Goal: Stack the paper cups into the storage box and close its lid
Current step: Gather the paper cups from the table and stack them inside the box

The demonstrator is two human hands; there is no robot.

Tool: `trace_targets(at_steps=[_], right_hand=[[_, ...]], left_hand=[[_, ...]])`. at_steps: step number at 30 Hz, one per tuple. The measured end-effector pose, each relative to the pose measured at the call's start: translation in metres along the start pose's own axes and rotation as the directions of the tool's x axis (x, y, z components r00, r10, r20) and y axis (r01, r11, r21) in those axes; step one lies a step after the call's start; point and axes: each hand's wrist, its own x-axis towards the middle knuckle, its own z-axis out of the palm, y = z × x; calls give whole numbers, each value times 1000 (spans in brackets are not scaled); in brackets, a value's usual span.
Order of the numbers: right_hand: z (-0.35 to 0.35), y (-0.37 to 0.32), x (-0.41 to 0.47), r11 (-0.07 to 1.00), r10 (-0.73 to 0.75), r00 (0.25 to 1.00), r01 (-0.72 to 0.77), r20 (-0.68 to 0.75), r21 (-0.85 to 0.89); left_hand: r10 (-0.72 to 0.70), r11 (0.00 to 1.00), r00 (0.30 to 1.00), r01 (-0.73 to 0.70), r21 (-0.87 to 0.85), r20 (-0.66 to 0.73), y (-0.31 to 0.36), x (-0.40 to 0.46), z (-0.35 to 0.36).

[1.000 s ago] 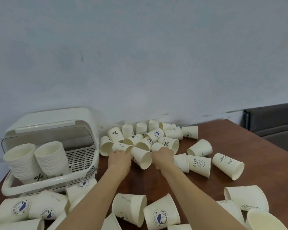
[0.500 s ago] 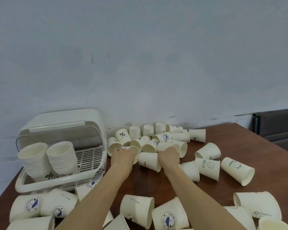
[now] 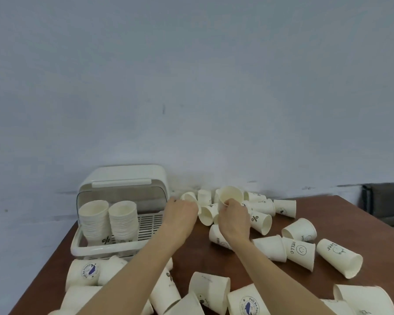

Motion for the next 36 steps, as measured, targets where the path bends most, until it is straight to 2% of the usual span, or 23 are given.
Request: trace_targets(at_steps=[4, 7, 10, 16, 19, 23, 27, 32, 36], right_hand=[[9, -25, -11, 996, -85, 996, 85, 25, -23], [14, -52, -21, 977, -211, 977, 211, 13, -19], [20, -82, -34, 938, -347, 938, 347, -9, -7], [43, -139, -56, 864, -496, 867, 485, 57, 136], [57, -161, -61, 818, -571, 816, 555, 89, 151], [75, -175, -62, 796, -605, 780, 593, 160, 121], [92, -172, -61, 772, -593, 731, 636, 337, -22], [103, -168, -65, 710, -566, 671, 692, 479, -130], [106, -168, -73, 694, -547, 654, 703, 522, -154]], left_hand=[[-23, 1000, 989, 23, -7, -148, -31, -14, -13], [-76, 997, 975, 75, -15, -209, -58, -22, -20], [-149, 989, 960, 144, -38, -239, -88, -31, -29], [-304, 952, 914, 300, -58, -269, -155, -62, -29], [-366, 930, 887, 352, -102, -283, -179, -78, -22], [-415, 909, 851, 395, -128, -322, -199, -87, -5], [-415, 909, 837, 394, -133, -357, -209, -93, 12], [-427, 904, 853, 390, -177, -299, -212, -96, 32], [-428, 900, 868, 381, -214, -254, -212, -100, 47]])
